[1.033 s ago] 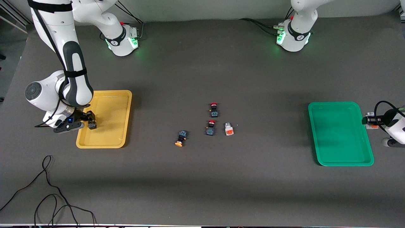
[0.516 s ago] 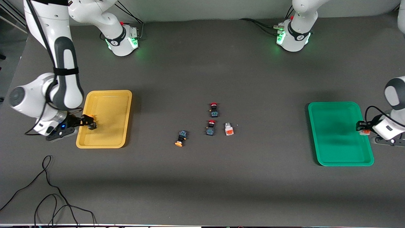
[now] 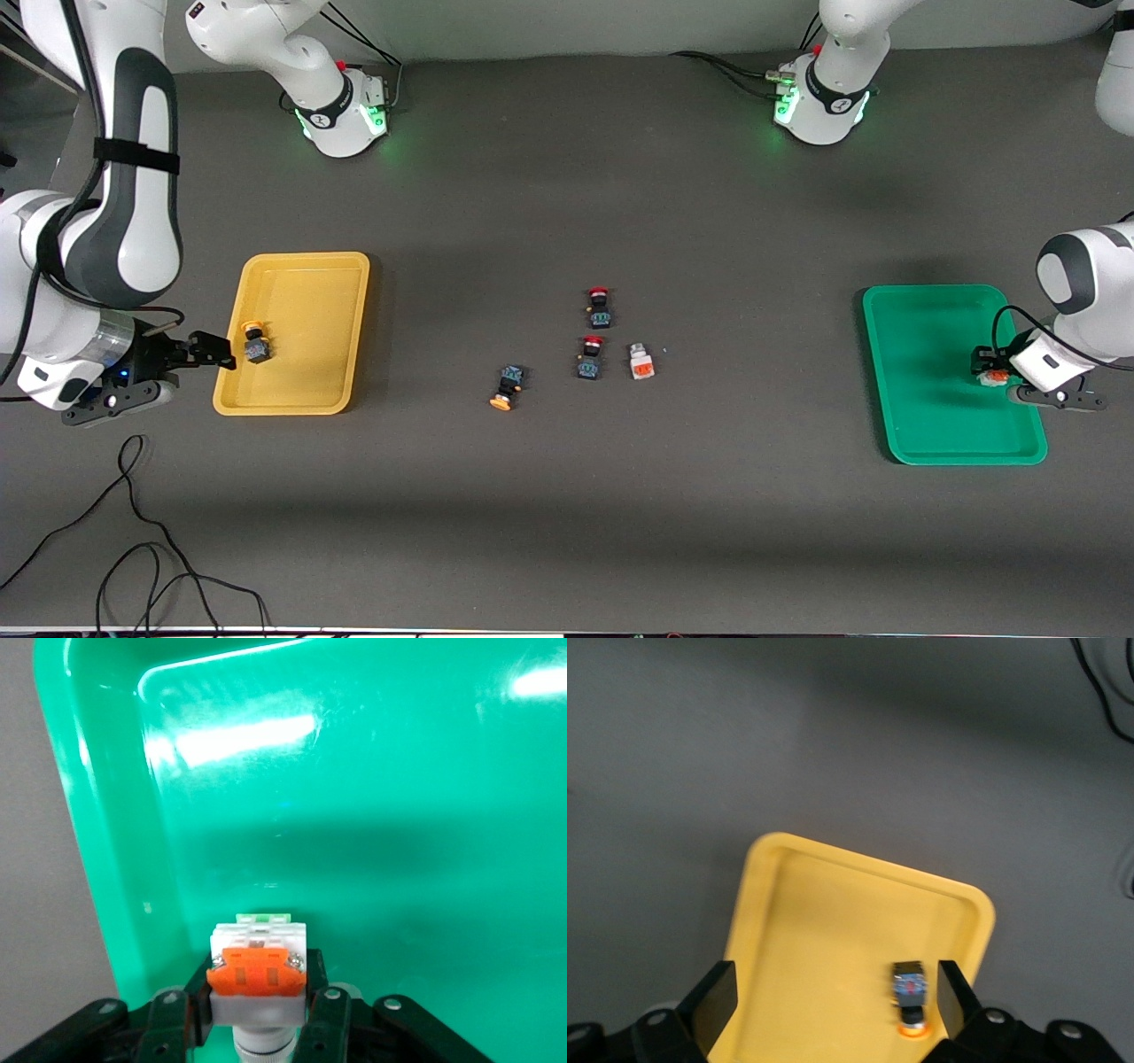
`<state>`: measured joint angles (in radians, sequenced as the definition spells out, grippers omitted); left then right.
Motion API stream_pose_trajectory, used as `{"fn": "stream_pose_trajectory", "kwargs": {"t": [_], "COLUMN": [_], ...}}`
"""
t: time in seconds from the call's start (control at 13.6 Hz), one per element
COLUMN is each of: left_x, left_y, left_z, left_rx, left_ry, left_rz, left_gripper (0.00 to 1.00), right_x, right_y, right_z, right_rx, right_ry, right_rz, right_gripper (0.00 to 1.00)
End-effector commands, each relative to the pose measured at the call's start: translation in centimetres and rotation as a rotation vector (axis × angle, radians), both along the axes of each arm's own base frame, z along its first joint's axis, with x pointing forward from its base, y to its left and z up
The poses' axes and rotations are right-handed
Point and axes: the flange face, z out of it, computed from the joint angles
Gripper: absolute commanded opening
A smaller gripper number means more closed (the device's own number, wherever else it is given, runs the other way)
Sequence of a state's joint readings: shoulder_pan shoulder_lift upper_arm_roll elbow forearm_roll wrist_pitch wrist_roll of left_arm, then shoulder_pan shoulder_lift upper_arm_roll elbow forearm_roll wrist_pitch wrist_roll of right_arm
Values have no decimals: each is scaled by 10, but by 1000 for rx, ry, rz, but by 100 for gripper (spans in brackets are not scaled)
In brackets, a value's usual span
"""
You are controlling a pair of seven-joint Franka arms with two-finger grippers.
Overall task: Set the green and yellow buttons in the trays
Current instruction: 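Release the block in the green tray while the right gripper returns to buttons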
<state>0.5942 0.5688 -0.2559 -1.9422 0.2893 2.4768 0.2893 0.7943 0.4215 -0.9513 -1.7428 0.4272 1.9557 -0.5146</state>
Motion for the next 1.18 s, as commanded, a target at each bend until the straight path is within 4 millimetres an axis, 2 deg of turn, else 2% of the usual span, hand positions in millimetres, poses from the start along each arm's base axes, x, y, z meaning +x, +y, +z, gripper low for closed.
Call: {"fn": "stream_pose_trajectory", "kwargs": {"t": [0.0, 0.07, 0.15, 0.3, 0.44, 0.52, 0.66, 0.81, 1.03, 1.11], "left_x": [-1, -1, -1, -1, 0, 1, 2, 8, 21, 26], "left_y": [3, 4, 3, 3, 1, 1, -3, -29, -60, -66], "left_z": [4, 5, 6, 10, 22, 37, 83, 137, 215, 238], "left_rx": [13, 14, 15, 18, 27, 36, 61, 59, -38, -52], "left_ry": [-11, -12, -8, -11, -4, 12, 60, 126, 214, 221], "left_rz": [-19, -20, -21, -23, -27, -26, -25, -31, 6, 22], "left_gripper": [32, 72, 74, 99, 100, 99, 99, 99, 98, 96], "right_x": [6, 5, 4, 1, -5, -10, -21, -24, -22, -20], "right_y": [87, 125, 163, 242, 304, 328, 371, 390, 387, 384], "right_z": [-1, -3, -8, -16, -19, -21, -33, -54, -95, -120], "right_rx": [-40, -28, -24, -14, -3, 3, -11, -21, -36, -58], "right_ry": [14, 16, 18, 21, 17, 21, 16, -17, -39, -47], "right_rz": [-90, -125, -178, -271, -355, -396, -498, -563, -586, -608], "right_gripper": [100, 100, 100, 100, 100, 100, 100, 100, 100, 100]}}
